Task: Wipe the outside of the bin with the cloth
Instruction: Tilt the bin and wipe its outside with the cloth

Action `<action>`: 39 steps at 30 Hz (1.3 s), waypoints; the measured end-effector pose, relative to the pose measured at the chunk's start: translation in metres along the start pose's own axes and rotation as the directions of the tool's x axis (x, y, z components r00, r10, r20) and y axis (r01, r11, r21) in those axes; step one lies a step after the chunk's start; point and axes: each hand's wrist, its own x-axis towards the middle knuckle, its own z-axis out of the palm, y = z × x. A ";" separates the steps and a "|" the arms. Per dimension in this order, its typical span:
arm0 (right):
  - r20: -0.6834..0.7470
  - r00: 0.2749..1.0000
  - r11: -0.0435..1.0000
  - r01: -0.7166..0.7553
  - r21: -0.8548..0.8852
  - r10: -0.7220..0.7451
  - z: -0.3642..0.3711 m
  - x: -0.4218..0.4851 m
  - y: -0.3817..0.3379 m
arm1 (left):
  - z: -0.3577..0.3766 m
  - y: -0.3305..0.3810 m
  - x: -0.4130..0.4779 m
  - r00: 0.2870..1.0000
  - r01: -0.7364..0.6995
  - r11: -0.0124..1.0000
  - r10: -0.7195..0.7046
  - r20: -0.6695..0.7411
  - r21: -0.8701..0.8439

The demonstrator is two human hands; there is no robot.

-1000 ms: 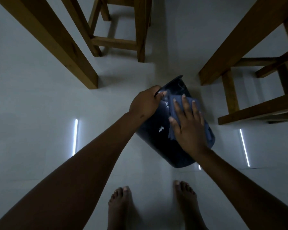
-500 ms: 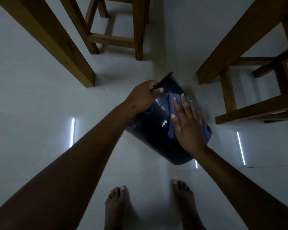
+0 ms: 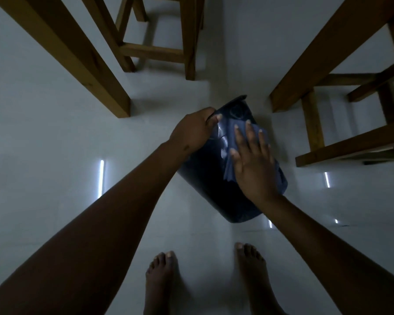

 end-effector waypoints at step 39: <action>-0.027 0.992 0.988 -0.116 0.099 0.119 -0.006 0.004 0.010 | 0.006 0.016 0.003 0.997 0.041 0.998 -0.038 0.064 -0.041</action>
